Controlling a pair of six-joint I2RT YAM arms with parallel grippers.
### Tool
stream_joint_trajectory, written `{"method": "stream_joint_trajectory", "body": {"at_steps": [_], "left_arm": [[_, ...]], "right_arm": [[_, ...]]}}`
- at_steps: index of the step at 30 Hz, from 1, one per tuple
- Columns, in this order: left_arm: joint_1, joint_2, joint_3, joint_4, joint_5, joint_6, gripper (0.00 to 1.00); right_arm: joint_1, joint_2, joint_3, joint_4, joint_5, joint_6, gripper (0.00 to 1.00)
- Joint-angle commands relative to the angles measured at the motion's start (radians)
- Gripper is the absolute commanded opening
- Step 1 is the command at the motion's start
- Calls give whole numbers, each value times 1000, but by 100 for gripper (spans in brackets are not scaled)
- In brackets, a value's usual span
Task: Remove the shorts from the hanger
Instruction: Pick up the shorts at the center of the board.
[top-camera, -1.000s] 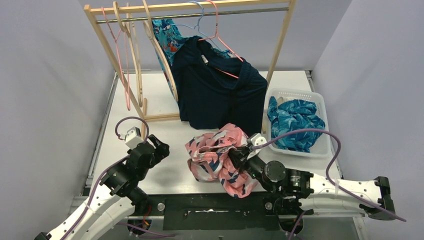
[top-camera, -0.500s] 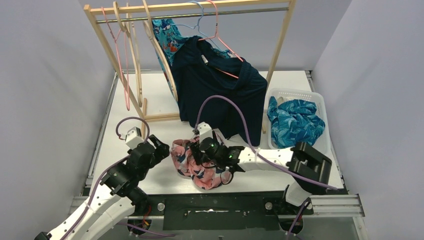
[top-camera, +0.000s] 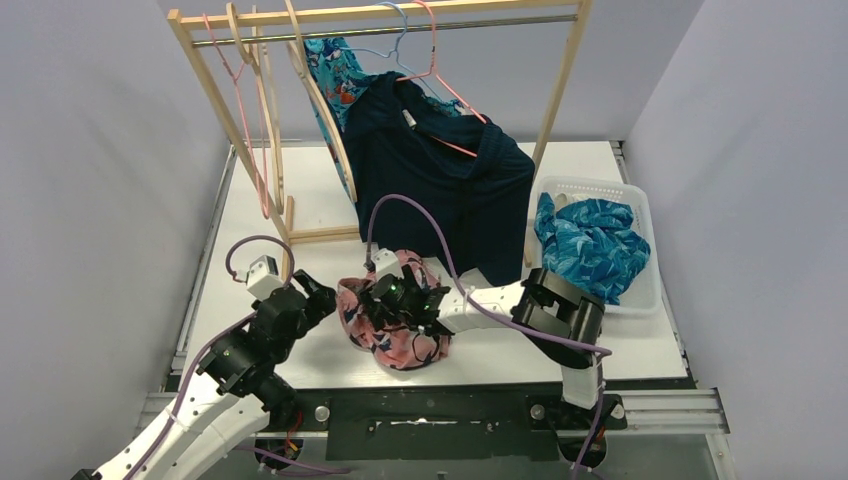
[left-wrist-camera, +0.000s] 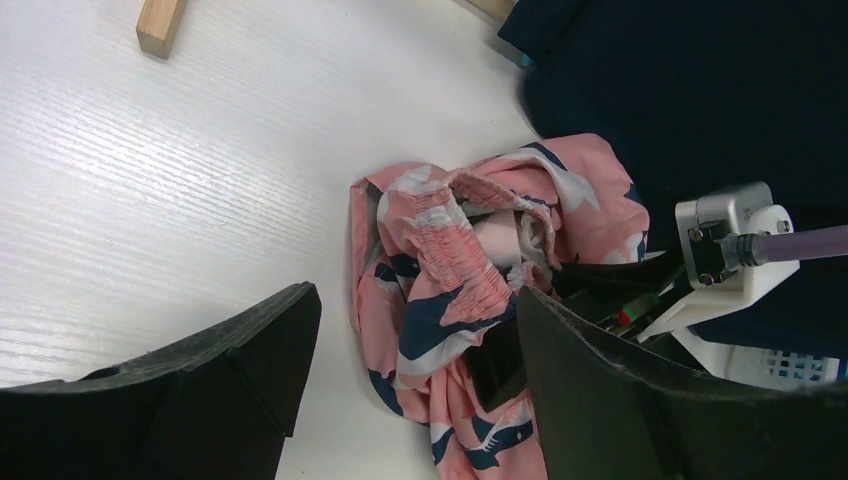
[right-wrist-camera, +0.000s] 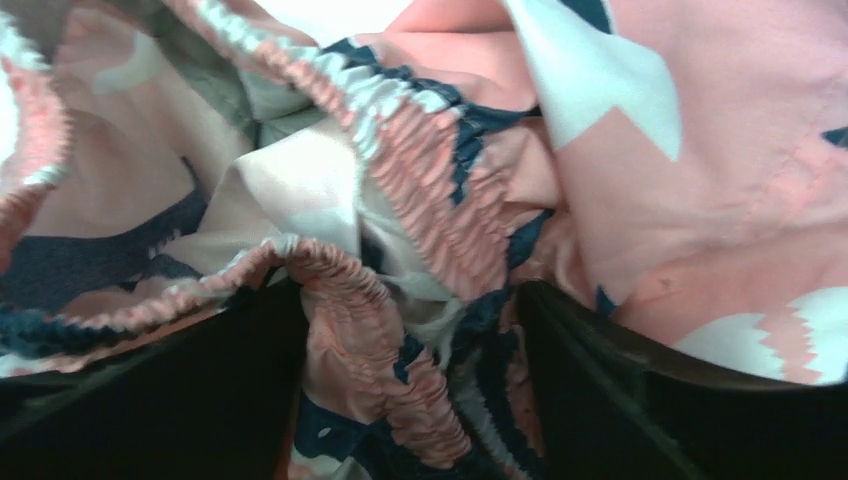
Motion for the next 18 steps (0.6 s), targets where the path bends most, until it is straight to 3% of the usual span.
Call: {"method": "stream_joint_trajectory", "body": {"at_steps": [1,5,7,13,18], "left_arm": [[1,-8,40,12,-33,-2,72],[1,-5,34,21,-37,5,72],[1,3,31,28,-34,11,72],[1,37,30,42,-20,24,72],[2,44,21,60,-10,34,72]], "right_arm": [[13,76,-57,-115,-5,76,59],[59,1,-141,-142,100,125,18],[80,-80,-175,-133,129,124,3],[143,-401,-242,-143,265,123,0],[157,-690,-292,-250,412,182,0]]}}
